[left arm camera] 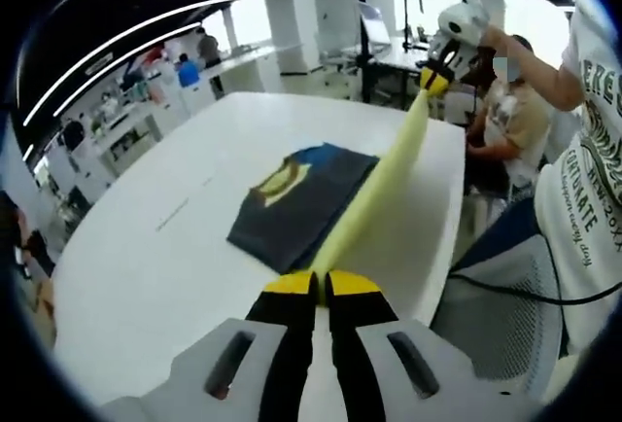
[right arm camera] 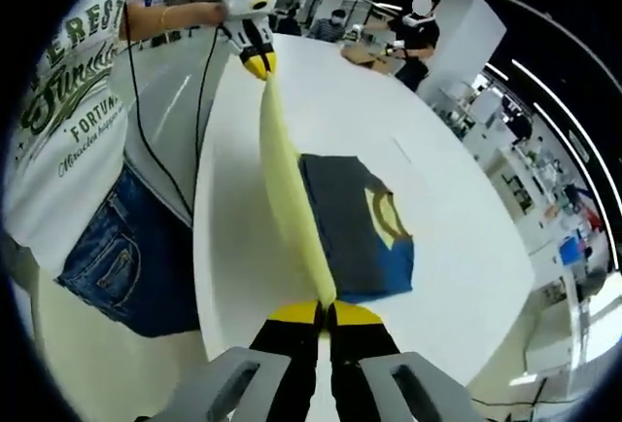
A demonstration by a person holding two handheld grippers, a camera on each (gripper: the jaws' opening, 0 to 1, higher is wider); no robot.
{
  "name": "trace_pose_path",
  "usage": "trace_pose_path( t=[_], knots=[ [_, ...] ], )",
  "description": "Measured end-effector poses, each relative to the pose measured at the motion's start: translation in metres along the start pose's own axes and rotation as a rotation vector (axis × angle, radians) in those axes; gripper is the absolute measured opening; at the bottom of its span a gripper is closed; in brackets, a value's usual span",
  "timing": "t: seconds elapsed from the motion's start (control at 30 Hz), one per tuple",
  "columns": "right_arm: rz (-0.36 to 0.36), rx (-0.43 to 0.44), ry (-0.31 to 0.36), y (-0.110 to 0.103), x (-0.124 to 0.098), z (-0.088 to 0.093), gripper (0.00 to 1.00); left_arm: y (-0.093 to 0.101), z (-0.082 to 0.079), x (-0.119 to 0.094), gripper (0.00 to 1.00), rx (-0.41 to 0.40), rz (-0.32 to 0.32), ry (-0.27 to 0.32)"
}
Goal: Fold the garment on the visible template until the final outline fits inside the template.
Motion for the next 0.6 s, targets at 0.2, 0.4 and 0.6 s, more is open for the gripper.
trace_pose_path(
  t=[0.2,0.4,0.6],
  knots=[
    [0.042,-0.008,0.003,0.017,0.007,-0.001,0.00,-0.013,-0.010,0.002,0.01,-0.003,-0.026,0.028],
    [0.079,0.004,0.001,0.035,0.014,0.000,0.00,-0.024,-0.018,0.005,0.01,-0.001,-0.034,0.055],
    [0.122,0.007,-0.008,0.052,0.022,-0.001,0.00,-0.037,-0.028,0.012,0.01,0.012,-0.049,0.060]
  ],
)
Point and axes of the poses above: the point that each gripper's makers call its tool centre point, and the gripper's own axes: x roughly forward along the fingers, y roughly to its right, z roughly out of its underside, the point moved 9 cm from there along -x, roughly backward along the fingers, and after that the axes turned 7 degrees about -x, right-handed, at the moved point
